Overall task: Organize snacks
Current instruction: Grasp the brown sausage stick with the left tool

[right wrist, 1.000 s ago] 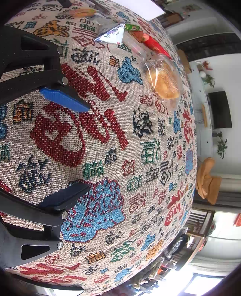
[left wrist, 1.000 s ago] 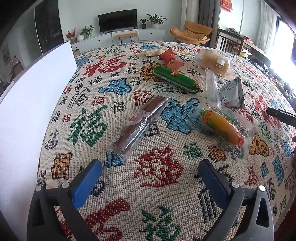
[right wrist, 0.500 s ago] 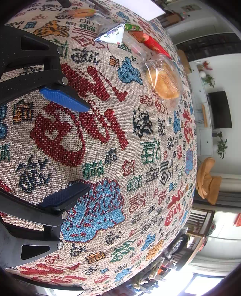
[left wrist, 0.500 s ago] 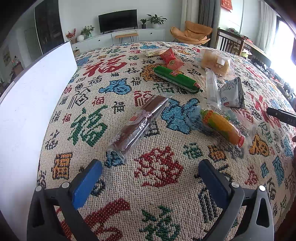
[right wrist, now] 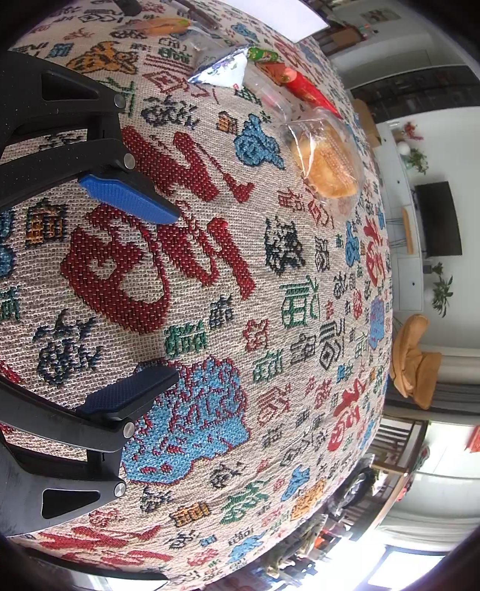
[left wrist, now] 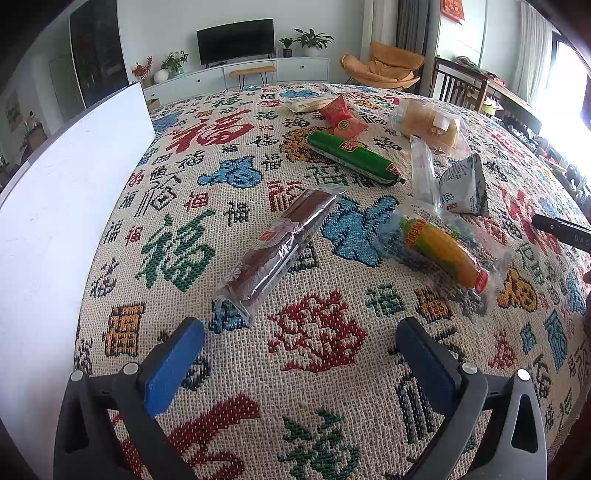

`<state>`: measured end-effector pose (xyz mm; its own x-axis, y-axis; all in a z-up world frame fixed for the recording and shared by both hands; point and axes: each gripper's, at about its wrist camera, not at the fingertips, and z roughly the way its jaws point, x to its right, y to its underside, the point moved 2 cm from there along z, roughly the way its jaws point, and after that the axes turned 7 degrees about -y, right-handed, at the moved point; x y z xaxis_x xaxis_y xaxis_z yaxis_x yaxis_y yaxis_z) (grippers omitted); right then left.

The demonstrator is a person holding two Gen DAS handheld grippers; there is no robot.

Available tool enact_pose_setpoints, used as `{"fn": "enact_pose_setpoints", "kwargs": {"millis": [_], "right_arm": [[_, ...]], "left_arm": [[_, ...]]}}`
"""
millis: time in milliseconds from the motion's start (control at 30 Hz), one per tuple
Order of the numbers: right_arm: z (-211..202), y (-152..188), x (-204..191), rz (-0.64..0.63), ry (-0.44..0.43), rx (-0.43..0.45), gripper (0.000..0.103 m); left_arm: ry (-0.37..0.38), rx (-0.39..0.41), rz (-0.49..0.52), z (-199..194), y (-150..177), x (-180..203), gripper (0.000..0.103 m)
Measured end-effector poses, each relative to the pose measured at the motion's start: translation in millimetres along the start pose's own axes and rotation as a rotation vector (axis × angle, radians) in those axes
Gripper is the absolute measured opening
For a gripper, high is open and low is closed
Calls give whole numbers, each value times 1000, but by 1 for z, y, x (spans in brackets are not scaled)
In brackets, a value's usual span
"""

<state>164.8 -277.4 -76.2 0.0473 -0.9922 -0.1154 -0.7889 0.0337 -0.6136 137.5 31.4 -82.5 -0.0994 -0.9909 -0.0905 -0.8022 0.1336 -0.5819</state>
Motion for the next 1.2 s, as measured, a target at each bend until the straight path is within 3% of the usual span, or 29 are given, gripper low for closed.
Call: {"fn": "enact_pose_setpoints", "kwargs": {"millis": [433, 567, 667, 800, 867, 900, 967, 1000, 1033, 1067, 1200], "right_arm": [[0, 0, 0, 1, -1, 0, 82], [0, 0, 0, 0, 0, 0, 82], [0, 0, 0, 0, 0, 0, 82], [0, 0, 0, 0, 0, 0, 82], [0, 0, 0, 1, -1, 0, 82], [0, 0, 0, 0, -1, 0, 82], [0, 0, 1, 0, -1, 0, 82], [0, 0, 0, 1, -1, 0, 82], [0, 0, 1, 1, -1, 0, 82], [0, 0, 0, 1, -1, 1, 82], [0, 0, 0, 1, -1, 0, 82]], "left_arm": [[34, -12, 23, -2, 1, -3, 103], [88, -92, 72, -1, -5, -7, 103], [121, -135, 45, -1, -22, -17, 103], [48, -100, 70, 6, -49, -24, 102], [30, -118, 99, 19, -56, -22, 92], [29, -134, 116, 25, -56, -20, 76], [61, -120, 112, 27, -57, -19, 59], [77, -117, 100, 26, -56, -19, 34], [70, -111, 85, 23, -56, -21, 25], [67, -111, 58, 22, -54, -23, 20], [60, -125, -148, 6, -29, -34, 19]]}}
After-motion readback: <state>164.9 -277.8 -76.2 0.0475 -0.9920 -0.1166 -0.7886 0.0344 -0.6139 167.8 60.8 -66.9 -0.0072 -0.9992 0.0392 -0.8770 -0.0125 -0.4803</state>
